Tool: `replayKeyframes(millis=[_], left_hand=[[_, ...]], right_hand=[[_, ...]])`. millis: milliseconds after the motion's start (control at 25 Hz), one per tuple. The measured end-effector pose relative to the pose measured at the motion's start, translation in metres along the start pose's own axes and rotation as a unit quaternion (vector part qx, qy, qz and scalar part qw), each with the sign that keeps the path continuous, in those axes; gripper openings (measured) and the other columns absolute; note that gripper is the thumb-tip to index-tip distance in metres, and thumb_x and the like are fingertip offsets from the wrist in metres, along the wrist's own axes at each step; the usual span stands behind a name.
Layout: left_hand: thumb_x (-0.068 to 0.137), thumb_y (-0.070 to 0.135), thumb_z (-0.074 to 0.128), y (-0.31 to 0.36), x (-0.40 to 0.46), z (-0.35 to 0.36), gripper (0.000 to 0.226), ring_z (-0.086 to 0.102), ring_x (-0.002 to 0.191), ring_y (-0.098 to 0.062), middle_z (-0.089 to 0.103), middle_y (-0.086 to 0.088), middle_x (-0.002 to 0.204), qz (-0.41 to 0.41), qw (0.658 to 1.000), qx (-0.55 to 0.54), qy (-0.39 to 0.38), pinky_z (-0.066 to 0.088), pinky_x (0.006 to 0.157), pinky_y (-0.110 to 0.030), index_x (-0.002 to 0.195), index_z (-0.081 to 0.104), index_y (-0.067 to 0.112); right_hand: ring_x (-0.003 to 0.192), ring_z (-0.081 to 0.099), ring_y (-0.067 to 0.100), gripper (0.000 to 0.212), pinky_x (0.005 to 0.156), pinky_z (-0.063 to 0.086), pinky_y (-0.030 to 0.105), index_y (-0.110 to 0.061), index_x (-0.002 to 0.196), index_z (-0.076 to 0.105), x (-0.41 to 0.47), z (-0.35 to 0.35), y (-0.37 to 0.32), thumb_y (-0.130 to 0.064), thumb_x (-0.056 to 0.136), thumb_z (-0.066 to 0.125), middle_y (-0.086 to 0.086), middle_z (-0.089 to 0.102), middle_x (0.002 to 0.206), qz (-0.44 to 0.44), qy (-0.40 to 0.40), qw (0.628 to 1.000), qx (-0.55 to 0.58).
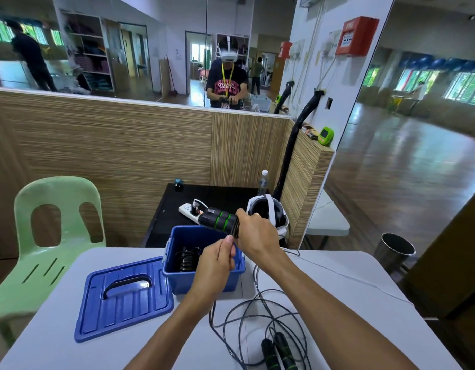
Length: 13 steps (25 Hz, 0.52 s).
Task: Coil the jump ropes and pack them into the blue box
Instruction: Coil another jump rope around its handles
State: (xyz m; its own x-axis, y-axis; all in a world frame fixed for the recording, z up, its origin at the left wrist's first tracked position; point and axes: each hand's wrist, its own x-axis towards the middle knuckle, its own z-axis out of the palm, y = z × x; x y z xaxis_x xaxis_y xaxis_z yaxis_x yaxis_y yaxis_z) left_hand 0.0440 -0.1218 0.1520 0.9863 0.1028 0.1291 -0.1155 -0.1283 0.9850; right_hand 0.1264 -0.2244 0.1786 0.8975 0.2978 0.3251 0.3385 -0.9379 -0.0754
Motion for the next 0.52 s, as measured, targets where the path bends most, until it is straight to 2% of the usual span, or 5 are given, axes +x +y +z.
replayKeyframes(millis=[80,160,360,520], left_hand=[[0.102,0.039,0.036,-0.007,-0.001,0.0,0.039,0.028,0.05,-0.008,0.035,0.004,0.056,-0.038,0.996,-0.073,-0.018,0.024,0.046,-0.022,0.075,0.046,0.014],[0.101,0.044,0.036,-0.015,-0.001,-0.002,0.04,0.027,0.051,-0.007,0.034,0.003,0.058,-0.05,0.994,-0.098,-0.013,0.022,0.046,-0.022,0.076,0.045,0.014],[0.102,0.043,0.034,-0.023,0.001,-0.003,0.046,0.033,0.05,-0.003,0.038,0.005,0.057,-0.033,0.995,-0.09,0.01,0.028,0.047,-0.015,0.064,0.042,0.019],[0.104,0.037,0.032,-0.034,0.007,-0.007,0.044,0.03,0.052,-0.007,0.037,0.005,0.056,-0.099,0.992,-0.078,-0.016,0.026,0.051,-0.02,0.063,0.039,0.02]], right_hand=[[0.081,0.064,0.033,0.035,0.061,0.045,0.036,-0.015,0.111,0.048,-0.001,-0.001,-0.003,-0.031,0.086,0.067,0.01,0.064,0.091,0.001,-0.005,1.0,0.017],[0.081,0.064,0.033,0.035,0.062,0.047,0.037,-0.016,0.11,0.048,-0.002,-0.002,-0.006,-0.031,0.085,0.067,0.01,0.065,0.09,0.0,-0.003,1.0,0.026],[0.086,0.063,0.034,0.034,0.064,0.05,0.039,-0.016,0.109,0.049,-0.007,-0.002,-0.01,-0.027,0.084,0.067,0.011,0.064,0.092,0.001,-0.014,0.999,0.043],[0.084,0.062,0.033,0.036,0.067,0.051,0.039,-0.017,0.112,0.051,-0.008,-0.013,-0.008,-0.027,0.083,0.069,0.01,0.065,0.091,0.001,-0.026,0.995,0.101]])
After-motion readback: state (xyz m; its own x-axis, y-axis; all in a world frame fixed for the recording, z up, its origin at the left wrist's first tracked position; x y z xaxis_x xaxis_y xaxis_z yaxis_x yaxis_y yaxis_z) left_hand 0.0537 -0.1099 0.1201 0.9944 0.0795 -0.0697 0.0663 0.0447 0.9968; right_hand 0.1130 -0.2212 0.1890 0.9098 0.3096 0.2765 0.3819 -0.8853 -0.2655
